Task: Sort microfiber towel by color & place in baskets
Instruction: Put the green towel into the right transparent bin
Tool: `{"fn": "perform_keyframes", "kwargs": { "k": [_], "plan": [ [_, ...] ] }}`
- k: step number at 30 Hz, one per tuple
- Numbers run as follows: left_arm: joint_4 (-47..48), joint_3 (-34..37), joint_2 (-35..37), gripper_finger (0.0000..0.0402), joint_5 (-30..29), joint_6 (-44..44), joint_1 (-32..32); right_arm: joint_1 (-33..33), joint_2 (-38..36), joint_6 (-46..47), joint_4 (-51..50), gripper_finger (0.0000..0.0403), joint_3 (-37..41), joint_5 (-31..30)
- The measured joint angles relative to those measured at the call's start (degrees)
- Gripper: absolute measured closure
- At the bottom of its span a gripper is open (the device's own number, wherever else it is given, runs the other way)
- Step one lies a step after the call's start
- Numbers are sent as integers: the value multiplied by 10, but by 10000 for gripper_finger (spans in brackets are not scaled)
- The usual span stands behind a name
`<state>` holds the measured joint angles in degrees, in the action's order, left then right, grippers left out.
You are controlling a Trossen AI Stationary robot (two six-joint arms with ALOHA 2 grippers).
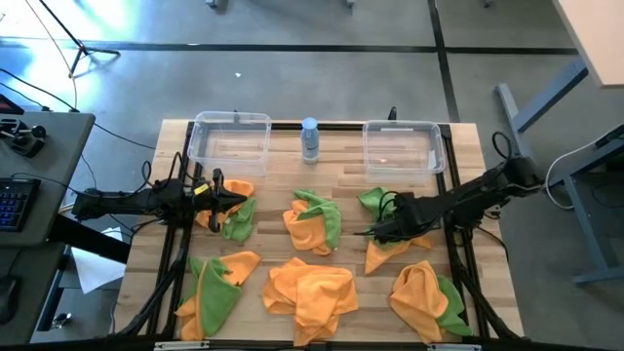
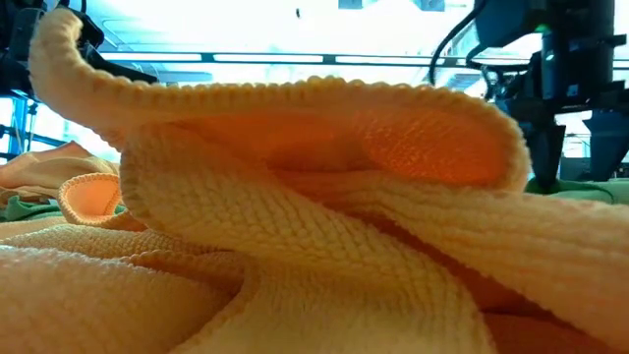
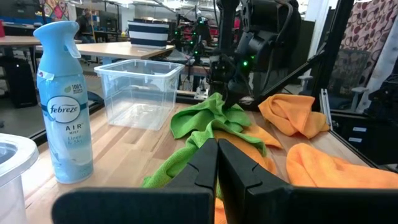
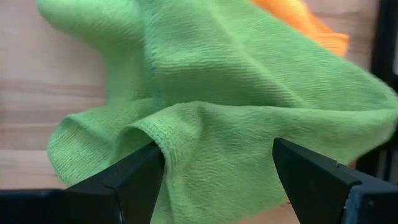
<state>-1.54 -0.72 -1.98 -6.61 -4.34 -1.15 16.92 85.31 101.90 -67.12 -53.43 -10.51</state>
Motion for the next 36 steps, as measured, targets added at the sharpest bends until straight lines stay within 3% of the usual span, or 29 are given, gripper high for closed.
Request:
{"fn": "perform_keyframes", "kwargs": {
  "k": [4, 7, 10, 15, 16, 22, 28, 31, 36],
  "plan": [
    [0, 0, 0, 401, 0, 0, 0, -17, 25, -18, 10, 115, 0, 10],
    [0, 0, 0, 401, 0, 0, 0, -25, 37, -19, 14, 149, 0, 11],
    [0, 0, 0, 402, 0, 0, 0, -27, 40, -19, 16, 219, 0, 11],
    [0, 0, 0, 401, 0, 0, 0, -20, 37, -18, 13, 376, 0, 5],
    [0, 0, 0, 402, 0, 0, 0, -15, 35, -16, 11, 388, -1, 0],
    [0, 0, 0, 402, 0, 0, 0, 17, -1, 40, -7, 390, -14, -12],
    [0, 0, 0, 402, 0, 0, 0, 64, -26, 105, -154, 399, -112, -81],
    [0, 0, 0, 401, 0, 0, 0, 81, -26, 119, -230, 399, -184, -129],
    [0, 0, 0, 401, 0, 0, 0, 82, -36, 76, -228, 401, -281, -260]
  ]
}}
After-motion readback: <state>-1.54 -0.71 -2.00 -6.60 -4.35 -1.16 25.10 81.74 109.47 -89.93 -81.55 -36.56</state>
